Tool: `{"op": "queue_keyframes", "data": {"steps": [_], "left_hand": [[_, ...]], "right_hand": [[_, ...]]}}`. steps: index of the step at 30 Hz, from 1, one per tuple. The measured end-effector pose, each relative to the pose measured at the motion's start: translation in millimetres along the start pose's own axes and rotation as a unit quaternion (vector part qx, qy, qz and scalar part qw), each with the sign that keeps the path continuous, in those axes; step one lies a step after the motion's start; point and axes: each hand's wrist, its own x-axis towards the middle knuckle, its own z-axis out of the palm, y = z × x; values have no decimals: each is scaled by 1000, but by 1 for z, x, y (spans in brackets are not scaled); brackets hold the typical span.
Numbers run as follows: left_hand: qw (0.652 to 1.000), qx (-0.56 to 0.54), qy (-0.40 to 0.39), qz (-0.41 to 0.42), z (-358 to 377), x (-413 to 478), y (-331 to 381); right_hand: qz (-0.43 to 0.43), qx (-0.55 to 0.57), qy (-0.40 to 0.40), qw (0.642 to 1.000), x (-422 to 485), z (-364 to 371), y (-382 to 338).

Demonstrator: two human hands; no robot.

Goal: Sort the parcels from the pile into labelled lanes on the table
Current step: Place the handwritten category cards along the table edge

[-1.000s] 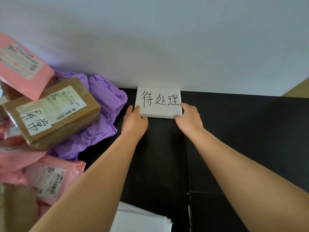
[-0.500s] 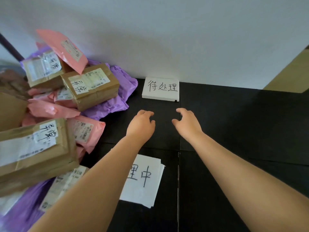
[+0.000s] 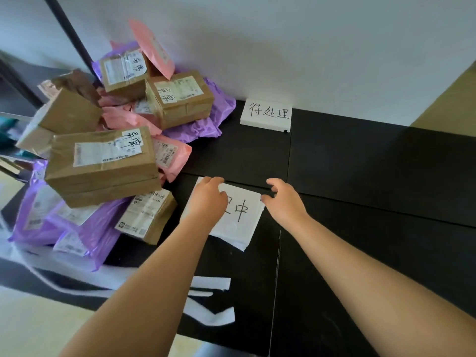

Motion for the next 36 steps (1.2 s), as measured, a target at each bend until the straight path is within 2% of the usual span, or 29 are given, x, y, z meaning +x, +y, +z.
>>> {"op": "queue_keyframes", "data": {"steps": [7,13,17,20,27,31,36], "left_hand": [[999,18,4,-44,-6,-18,-47],[992,48,-79,-89,-5,-24,-67],[991,72,-93,-66,-5,-31,-72],[993,80,-77,-48,-6,-35,-70],[998,49,-37,15,-2,-37,-34],[999,-17,-33,24,8,-34,1],[998,-46,-34,34,29,-20,52]], "right_hand": [[72,28,-4,997,-32,51,5],[117,8,-10,993,-45,79,1],[126,4,-31,992,-49,87,1],[129,11,-9,992,-51,86,0],[154,70,81,982,-51,57,10],[162,80,127,975,-45,20,23],[150,79,165,972,-28,-35,46]]}}
